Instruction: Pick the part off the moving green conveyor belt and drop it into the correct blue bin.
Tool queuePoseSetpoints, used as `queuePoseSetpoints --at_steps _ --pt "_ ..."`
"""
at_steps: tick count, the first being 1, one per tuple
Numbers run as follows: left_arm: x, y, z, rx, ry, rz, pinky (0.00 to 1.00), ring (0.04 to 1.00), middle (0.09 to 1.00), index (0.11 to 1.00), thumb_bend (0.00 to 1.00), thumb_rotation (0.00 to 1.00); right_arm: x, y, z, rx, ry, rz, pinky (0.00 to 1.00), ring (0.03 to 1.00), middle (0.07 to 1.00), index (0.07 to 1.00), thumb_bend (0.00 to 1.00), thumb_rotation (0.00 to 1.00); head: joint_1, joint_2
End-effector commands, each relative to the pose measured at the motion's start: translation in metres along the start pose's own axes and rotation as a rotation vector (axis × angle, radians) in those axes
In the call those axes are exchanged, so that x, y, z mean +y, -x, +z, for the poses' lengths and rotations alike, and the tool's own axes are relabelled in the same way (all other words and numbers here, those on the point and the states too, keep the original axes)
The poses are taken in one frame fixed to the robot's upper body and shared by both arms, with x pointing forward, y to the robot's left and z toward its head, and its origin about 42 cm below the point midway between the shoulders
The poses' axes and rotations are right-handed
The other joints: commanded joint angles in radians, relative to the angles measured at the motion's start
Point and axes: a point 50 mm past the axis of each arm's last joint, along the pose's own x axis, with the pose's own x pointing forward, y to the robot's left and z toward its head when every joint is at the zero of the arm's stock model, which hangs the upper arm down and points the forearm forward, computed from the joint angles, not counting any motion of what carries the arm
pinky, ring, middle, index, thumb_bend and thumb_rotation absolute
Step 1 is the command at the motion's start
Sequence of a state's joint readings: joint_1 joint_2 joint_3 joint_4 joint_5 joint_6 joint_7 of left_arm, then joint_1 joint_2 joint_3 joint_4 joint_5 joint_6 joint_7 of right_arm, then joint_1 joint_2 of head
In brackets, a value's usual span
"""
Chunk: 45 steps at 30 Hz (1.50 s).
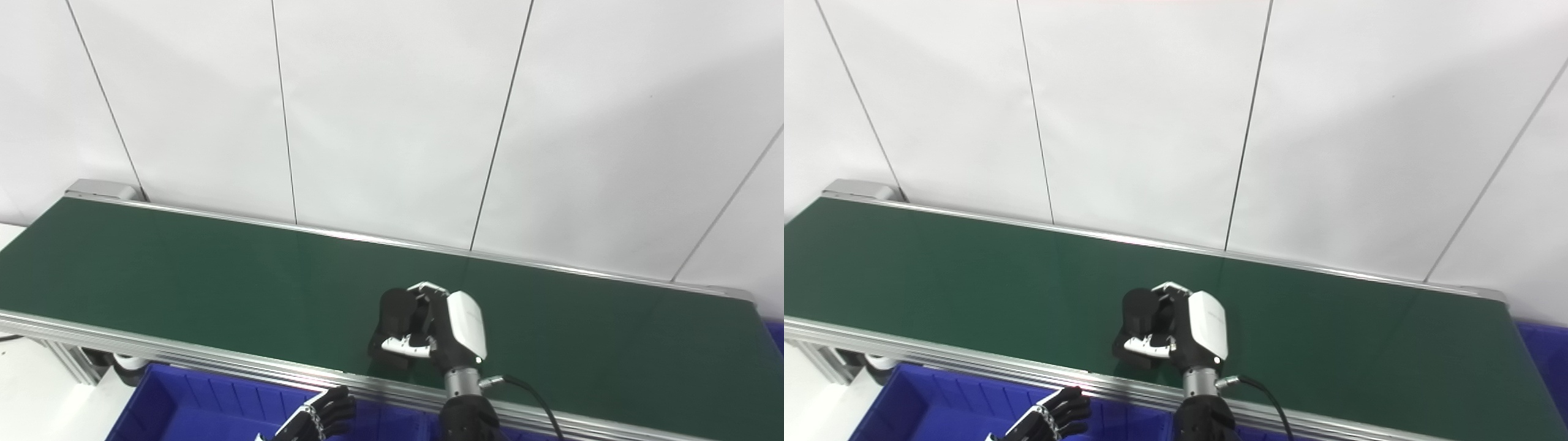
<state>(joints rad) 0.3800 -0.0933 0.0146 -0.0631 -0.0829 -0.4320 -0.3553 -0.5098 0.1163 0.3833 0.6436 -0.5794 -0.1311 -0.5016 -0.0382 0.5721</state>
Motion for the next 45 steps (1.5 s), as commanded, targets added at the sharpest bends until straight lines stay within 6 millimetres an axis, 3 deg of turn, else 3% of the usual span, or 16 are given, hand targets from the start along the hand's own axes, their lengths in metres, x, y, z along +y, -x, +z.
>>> queuePoseSetpoints --at_steps 1,14,22,30,38,45 --pt "-0.003 -0.004 0.011 -0.074 -0.008 -0.004 0.79 0.808 0.821 0.841 0.94 0.16 -0.014 -0.004 0.015 -0.035 -0.036 -0.054 0.3 0.369 0.472 0.562 0.5 0.0 0.001 0.001" --pt "-0.001 -0.006 0.012 -0.1 0.029 -0.02 0.83 0.827 0.834 0.856 0.93 0.14 -0.061 0.063 0.026 0.018 -0.145 -0.177 0.34 0.381 0.483 0.566 0.5 0.0 -0.087 0.051" --pt "-0.001 -0.008 0.019 -0.125 0.018 -0.034 0.87 0.849 0.847 0.873 0.86 0.15 -0.09 0.111 0.024 0.051 -0.156 -0.212 0.34 0.375 0.478 0.564 0.5 0.0 -0.126 0.128" --pt "0.005 -0.009 0.025 -0.148 0.016 -0.065 0.84 0.843 0.853 0.869 0.86 0.13 -0.114 0.155 0.022 0.133 -0.109 -0.198 0.35 0.386 0.48 0.561 0.51 0.0 -0.128 0.201" --pt "0.011 -0.011 0.032 -0.163 -0.011 -0.087 0.81 0.838 0.852 0.856 0.9 0.14 -0.123 0.182 0.016 0.207 -0.096 -0.159 0.35 0.372 0.487 0.572 0.5 0.0 -0.133 0.234" --pt "0.014 -0.013 0.038 -0.168 -0.029 -0.088 0.8 0.83 0.849 0.858 0.9 0.14 -0.125 0.196 -0.005 0.309 -0.069 -0.093 0.33 0.371 0.49 0.569 0.5 0.0 -0.123 0.254"
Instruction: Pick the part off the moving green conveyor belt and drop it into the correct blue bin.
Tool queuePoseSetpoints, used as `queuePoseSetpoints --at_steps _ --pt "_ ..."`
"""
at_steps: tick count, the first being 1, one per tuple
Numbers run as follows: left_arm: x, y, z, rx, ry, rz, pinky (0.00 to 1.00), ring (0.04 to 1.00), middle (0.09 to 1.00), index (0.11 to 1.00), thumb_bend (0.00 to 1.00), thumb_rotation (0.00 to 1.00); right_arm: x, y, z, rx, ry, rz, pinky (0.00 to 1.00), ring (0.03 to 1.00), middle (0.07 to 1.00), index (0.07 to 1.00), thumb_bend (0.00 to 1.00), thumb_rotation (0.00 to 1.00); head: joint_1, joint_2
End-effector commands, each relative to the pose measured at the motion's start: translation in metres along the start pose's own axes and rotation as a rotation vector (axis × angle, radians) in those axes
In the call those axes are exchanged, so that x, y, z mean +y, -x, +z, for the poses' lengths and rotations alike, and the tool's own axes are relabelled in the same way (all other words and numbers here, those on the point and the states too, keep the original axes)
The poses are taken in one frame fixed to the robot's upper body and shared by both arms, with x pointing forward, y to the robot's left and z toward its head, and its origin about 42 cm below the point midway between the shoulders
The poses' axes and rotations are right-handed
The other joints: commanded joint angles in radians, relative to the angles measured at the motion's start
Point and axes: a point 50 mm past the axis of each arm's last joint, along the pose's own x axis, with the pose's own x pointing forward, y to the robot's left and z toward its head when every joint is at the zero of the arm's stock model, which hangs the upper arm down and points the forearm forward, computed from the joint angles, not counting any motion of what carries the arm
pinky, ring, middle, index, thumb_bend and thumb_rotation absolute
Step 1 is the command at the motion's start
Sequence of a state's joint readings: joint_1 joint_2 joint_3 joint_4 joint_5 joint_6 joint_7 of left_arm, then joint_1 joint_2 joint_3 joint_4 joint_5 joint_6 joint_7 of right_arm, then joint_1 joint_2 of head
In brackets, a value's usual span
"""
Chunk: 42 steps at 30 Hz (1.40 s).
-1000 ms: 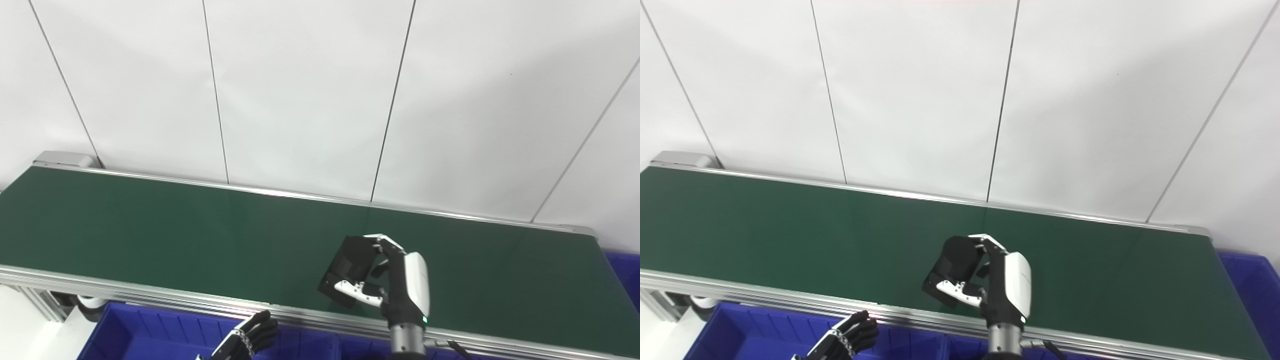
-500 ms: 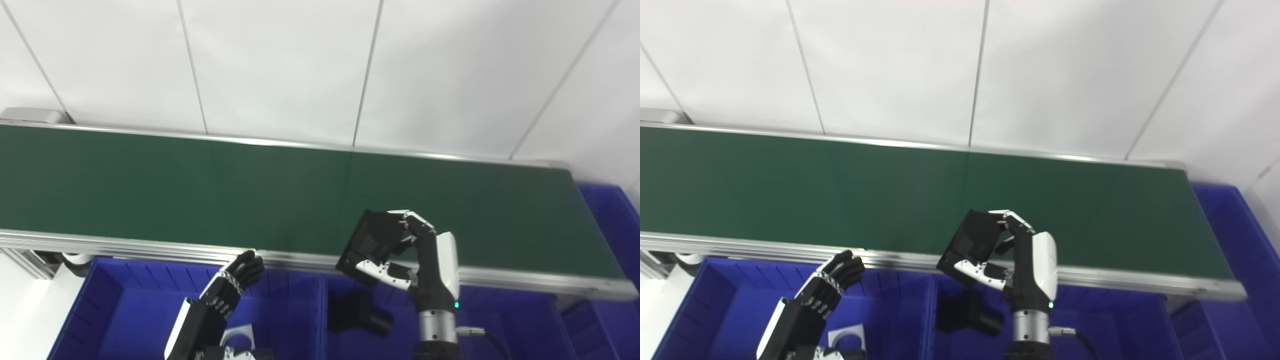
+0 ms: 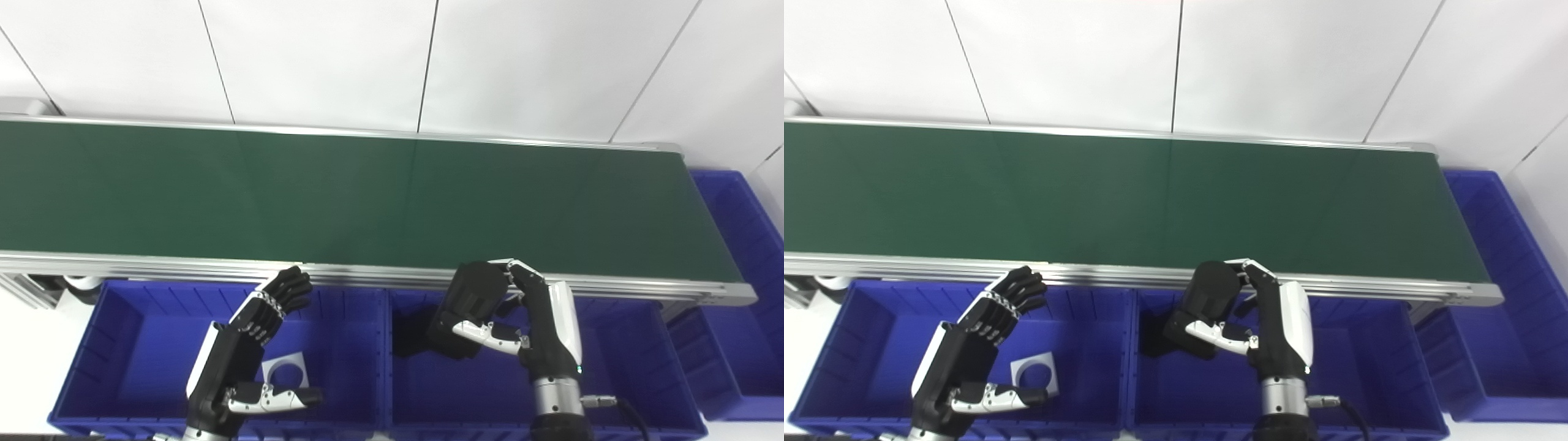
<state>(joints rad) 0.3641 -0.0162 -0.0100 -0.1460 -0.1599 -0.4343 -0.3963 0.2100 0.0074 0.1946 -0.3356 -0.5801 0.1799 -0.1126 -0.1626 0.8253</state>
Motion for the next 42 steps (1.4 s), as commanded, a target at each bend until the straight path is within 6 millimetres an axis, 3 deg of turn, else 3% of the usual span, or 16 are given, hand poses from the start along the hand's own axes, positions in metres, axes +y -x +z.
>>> queuePoseSetpoints --at_steps 1,15,21,22,23,25,30,35,42 --pt "0.001 -0.007 0.013 -0.071 -0.021 -0.004 0.8 0.828 0.848 0.856 0.9 0.14 -0.005 -0.001 0.001 0.006 0.003 -0.001 0.33 0.37 0.488 0.569 0.5 0.0 0.001 0.003" --pt "0.007 -0.01 0.017 -0.08 -0.027 -0.019 0.81 0.834 0.852 0.862 0.88 0.12 0.005 -0.005 -0.032 0.187 0.075 0.053 0.37 0.387 0.498 0.566 0.5 0.0 -0.024 0.014" --pt "0.006 -0.01 0.017 -0.079 -0.024 -0.015 0.81 0.835 0.849 0.858 0.88 0.11 0.003 -0.008 -0.037 0.248 0.164 0.154 0.49 0.412 0.506 0.545 0.51 0.0 -0.027 0.022" --pt "0.006 -0.009 0.017 -0.08 -0.025 -0.015 0.81 0.836 0.85 0.857 0.88 0.11 0.002 -0.009 -0.038 0.26 0.18 0.185 0.54 0.563 0.552 0.569 0.56 0.0 -0.027 0.022" --pt "0.006 -0.009 0.017 -0.079 -0.026 -0.014 0.81 0.837 0.85 0.857 0.87 0.11 0.002 -0.009 -0.038 0.268 0.201 0.213 0.59 0.644 0.655 0.659 0.63 0.0 -0.028 0.024" --pt "0.006 -0.009 0.018 -0.081 -0.028 -0.013 0.81 0.836 0.85 0.855 0.88 0.11 0.001 -0.01 -0.038 0.27 0.239 0.266 0.66 0.748 0.773 0.748 0.72 0.01 -0.028 0.025" --pt "0.006 -0.009 0.019 -0.082 -0.025 -0.01 0.82 0.838 0.851 0.856 0.87 0.1 0.002 -0.01 -0.033 0.29 0.296 0.344 0.89 0.977 0.967 0.93 0.91 0.19 -0.034 0.031" --pt "0.007 -0.008 0.018 -0.076 -0.03 -0.012 0.82 0.843 0.854 0.858 0.87 0.11 0.003 -0.005 -0.027 0.301 0.335 0.37 0.99 1.0 0.999 0.997 0.98 0.28 -0.032 0.033" --pt "0.007 -0.01 0.021 -0.049 -0.046 -0.049 0.83 0.855 0.869 0.867 0.85 0.1 0.002 0.005 -0.017 0.221 0.255 0.315 1.0 1.0 1.0 1.0 1.0 0.37 -0.033 0.037"
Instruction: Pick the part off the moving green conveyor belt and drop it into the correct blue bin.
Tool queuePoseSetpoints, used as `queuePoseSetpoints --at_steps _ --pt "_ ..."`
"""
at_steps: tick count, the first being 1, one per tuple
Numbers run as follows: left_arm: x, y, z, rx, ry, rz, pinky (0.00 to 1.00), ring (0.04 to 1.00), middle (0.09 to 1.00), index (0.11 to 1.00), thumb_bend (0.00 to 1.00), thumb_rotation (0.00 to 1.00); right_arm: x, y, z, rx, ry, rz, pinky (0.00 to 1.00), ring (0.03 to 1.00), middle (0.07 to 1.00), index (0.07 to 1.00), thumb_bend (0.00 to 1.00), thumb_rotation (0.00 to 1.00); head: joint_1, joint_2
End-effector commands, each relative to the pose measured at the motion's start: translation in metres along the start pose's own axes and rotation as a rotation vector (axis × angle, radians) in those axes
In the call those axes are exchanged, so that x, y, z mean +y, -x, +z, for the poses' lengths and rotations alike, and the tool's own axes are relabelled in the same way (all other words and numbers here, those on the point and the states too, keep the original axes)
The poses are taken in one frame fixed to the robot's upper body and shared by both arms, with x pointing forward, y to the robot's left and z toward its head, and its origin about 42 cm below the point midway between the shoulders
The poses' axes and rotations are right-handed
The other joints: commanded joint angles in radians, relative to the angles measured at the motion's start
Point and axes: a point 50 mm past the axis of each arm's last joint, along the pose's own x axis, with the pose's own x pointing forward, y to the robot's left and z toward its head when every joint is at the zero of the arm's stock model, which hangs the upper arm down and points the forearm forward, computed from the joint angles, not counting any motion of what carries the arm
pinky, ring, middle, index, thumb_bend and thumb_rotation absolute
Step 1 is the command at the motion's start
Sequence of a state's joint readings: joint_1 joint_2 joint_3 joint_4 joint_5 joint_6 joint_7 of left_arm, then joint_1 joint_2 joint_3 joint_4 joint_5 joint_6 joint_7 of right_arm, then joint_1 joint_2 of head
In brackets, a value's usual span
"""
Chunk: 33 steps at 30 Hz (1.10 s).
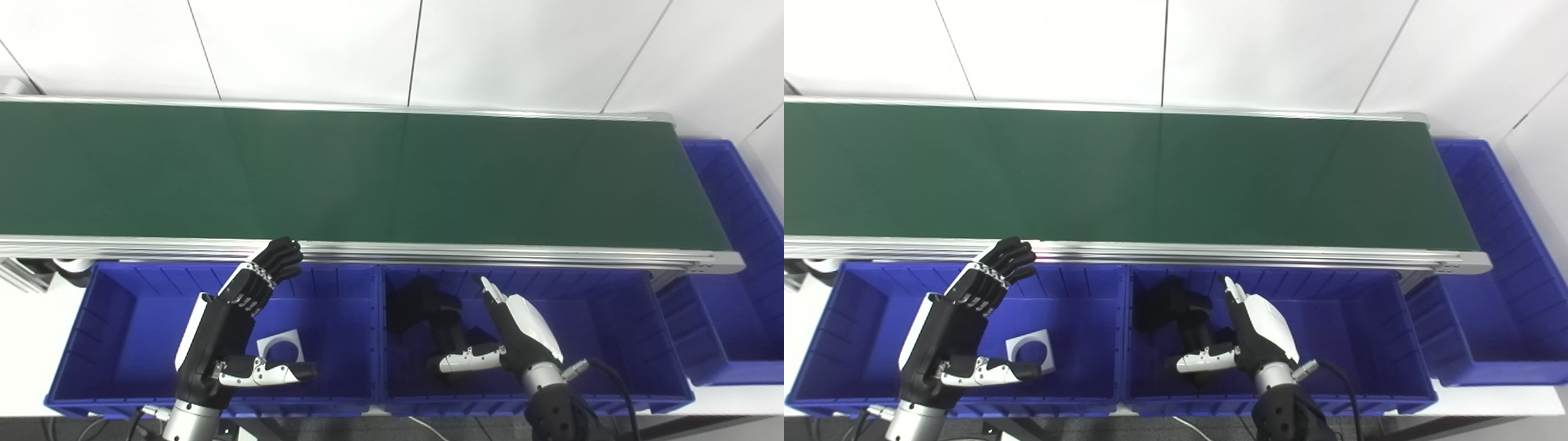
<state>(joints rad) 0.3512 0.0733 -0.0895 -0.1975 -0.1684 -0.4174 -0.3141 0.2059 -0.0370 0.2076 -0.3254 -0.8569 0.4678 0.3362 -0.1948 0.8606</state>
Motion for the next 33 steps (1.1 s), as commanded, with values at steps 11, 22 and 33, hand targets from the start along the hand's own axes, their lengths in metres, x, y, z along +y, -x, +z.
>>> queuePoseSetpoints --at_steps 11,22,33 --pt "0.003 -0.017 0.004 0.038 -0.084 -0.052 0.82 0.867 0.889 0.876 0.85 0.14 0.004 0.01 0.009 -0.381 -0.244 -0.025 0.91 1.0 1.0 1.0 1.0 0.52 0.004 0.0" --pt "0.007 -0.022 -0.005 0.122 -0.124 -0.075 0.82 0.874 0.896 0.883 0.87 0.2 0.007 0.011 0.009 -0.444 -0.383 0.073 0.95 1.0 1.0 1.0 1.0 0.45 0.021 -0.015" --pt "0.009 -0.019 -0.017 0.16 -0.097 -0.074 0.82 0.875 0.897 0.885 0.88 0.18 0.014 0.011 0.003 -0.453 -0.448 0.079 0.97 1.0 1.0 1.0 1.0 0.44 0.042 -0.046"
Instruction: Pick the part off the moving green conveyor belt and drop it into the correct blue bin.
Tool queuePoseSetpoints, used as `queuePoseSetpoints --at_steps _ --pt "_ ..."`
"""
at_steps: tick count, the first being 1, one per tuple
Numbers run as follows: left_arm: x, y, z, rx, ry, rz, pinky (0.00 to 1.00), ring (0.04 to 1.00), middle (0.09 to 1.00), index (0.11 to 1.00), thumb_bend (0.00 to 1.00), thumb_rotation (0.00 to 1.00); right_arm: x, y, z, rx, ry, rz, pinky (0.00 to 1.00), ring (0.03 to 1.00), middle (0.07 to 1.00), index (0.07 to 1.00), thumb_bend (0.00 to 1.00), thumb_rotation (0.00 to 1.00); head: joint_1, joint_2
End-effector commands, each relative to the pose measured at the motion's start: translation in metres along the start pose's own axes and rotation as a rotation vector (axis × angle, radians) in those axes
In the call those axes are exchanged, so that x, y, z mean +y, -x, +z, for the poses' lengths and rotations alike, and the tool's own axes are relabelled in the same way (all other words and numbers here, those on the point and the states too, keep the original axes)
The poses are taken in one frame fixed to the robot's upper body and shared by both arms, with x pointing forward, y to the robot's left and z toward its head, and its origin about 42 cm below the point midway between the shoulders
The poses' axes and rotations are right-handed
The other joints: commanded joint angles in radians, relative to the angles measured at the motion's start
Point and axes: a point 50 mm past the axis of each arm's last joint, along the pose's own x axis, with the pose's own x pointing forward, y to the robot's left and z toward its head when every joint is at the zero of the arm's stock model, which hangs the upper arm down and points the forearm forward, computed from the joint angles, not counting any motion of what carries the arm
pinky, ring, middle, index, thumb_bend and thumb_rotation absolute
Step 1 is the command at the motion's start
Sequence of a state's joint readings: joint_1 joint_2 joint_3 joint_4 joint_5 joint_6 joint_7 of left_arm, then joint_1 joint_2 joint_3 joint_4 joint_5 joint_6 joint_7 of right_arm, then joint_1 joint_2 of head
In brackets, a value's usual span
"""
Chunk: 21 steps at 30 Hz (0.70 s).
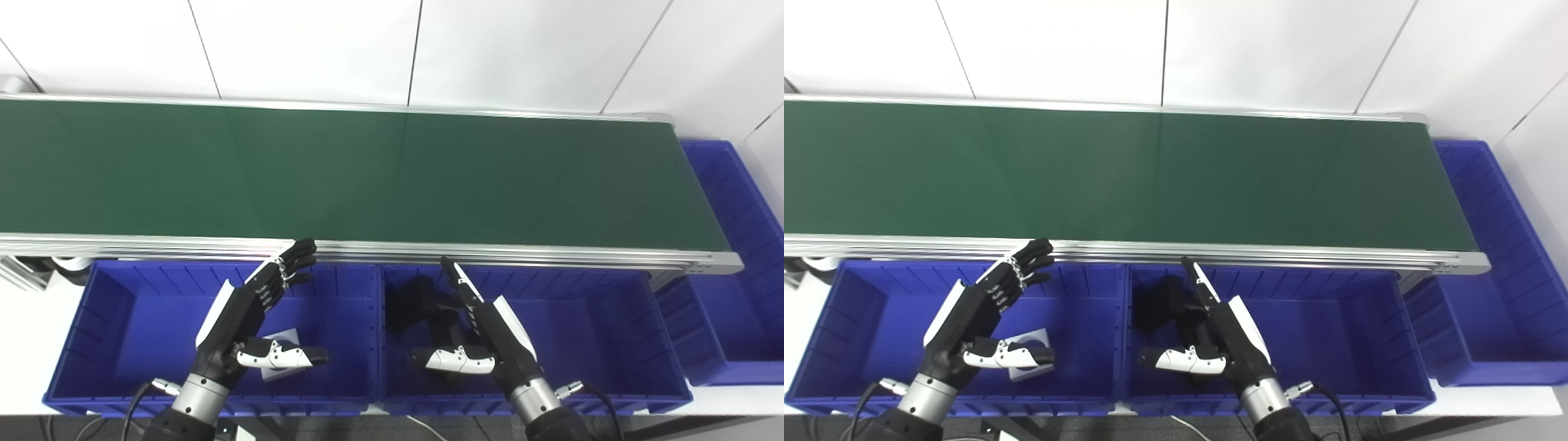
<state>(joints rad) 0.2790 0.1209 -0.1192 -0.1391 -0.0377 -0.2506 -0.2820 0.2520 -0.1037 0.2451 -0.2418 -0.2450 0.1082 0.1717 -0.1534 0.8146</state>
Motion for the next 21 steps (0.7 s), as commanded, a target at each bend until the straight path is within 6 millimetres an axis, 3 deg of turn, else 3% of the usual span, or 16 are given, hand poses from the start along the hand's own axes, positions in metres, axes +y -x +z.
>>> queuePoseSetpoints --at_steps 1,21 --pt "0.0021 -0.0017 0.0052 -0.039 0.001 0.005 0.82 0.873 0.896 0.884 0.88 0.18 0.0002 -0.0018 0.0089 -0.091 -0.015 -0.015 0.97 1.0 1.0 1.0 1.0 0.44 0.001 -0.002" --pt "0.0043 0.0003 0.0013 0.01 0.013 -0.025 0.87 0.905 0.928 0.911 0.88 0.18 0.003 -0.0044 0.0075 -0.134 -0.088 -0.039 0.98 1.0 1.0 1.0 1.0 0.44 0.015 -0.002"
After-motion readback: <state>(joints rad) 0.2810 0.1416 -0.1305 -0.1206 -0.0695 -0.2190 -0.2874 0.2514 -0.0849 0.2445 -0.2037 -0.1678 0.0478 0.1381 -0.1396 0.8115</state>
